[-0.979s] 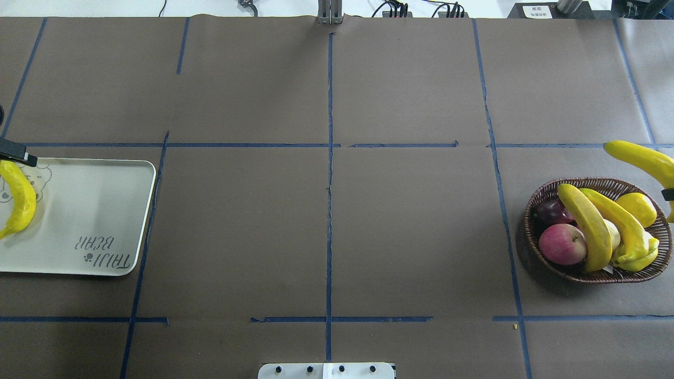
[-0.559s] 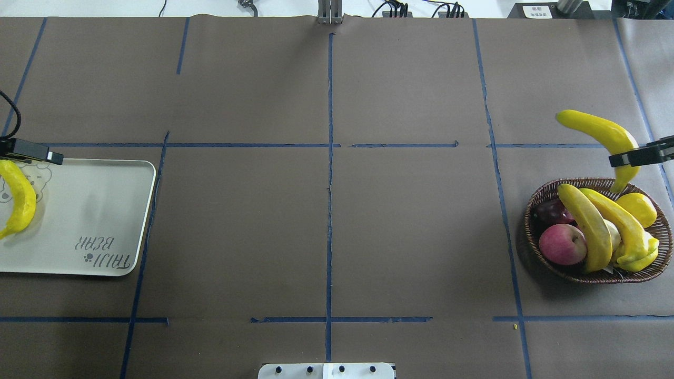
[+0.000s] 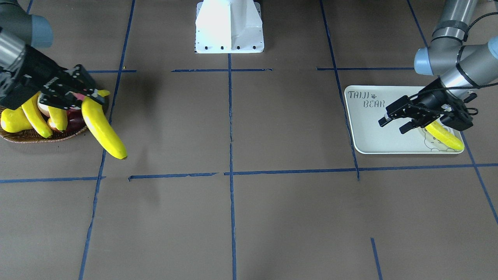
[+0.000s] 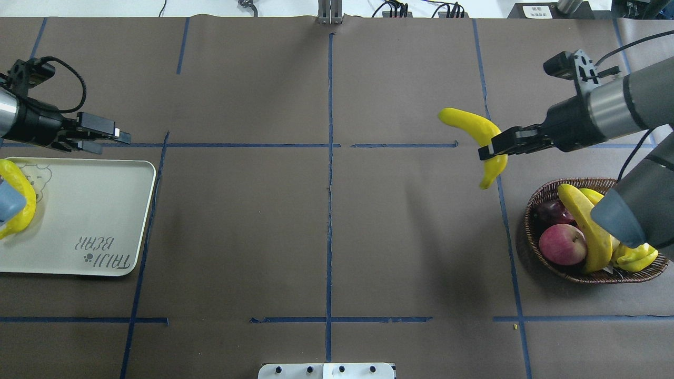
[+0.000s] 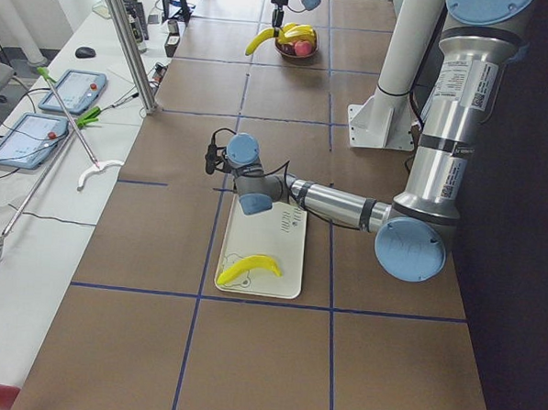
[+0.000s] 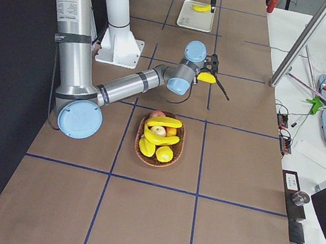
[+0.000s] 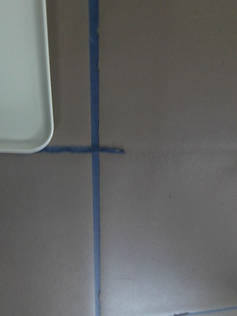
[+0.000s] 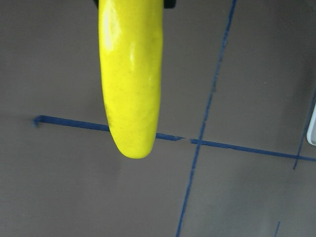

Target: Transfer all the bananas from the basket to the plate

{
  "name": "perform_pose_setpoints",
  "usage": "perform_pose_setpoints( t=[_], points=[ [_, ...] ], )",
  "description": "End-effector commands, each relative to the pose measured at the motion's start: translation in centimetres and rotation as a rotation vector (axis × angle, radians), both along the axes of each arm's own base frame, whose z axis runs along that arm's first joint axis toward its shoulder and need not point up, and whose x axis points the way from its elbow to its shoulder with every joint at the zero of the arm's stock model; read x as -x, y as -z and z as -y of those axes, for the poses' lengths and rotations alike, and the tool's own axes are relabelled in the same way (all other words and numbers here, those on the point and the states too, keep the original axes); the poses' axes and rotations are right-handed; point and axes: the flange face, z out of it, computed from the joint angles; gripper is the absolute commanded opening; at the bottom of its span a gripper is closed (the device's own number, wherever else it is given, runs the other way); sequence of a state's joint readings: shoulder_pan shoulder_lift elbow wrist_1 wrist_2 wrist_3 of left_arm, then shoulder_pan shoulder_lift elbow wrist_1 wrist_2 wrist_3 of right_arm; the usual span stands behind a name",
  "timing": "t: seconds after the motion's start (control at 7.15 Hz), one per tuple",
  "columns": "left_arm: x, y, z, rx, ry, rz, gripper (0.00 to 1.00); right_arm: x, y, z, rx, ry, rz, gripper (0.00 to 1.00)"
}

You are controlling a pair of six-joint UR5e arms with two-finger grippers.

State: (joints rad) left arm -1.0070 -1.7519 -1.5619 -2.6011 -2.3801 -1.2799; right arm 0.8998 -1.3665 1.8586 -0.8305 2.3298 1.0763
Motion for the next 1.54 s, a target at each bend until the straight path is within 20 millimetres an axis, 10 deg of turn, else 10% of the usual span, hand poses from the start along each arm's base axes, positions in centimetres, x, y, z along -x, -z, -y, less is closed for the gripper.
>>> perform_pose_setpoints(
  t=[0.0,0.98,1.4],
  points=[
    [-5.1,7.5,-2.0,0.138,-0.034,-0.113,1.0,8.6,6.2,-2.6,0.03,-0.05,0.063,0.0],
    [-16.5,22.1,-3.0,0.514,0.147,-0.228,1.0,21.3,18.0,-9.2,0.098,-0.204,0.098,0.0],
    [-19.4,23.2,-4.8,0.543,0.107,-0.212,1.0,22.3,19.5,-10.4,0.087,-0.201,0.117,0.0]
  ],
)
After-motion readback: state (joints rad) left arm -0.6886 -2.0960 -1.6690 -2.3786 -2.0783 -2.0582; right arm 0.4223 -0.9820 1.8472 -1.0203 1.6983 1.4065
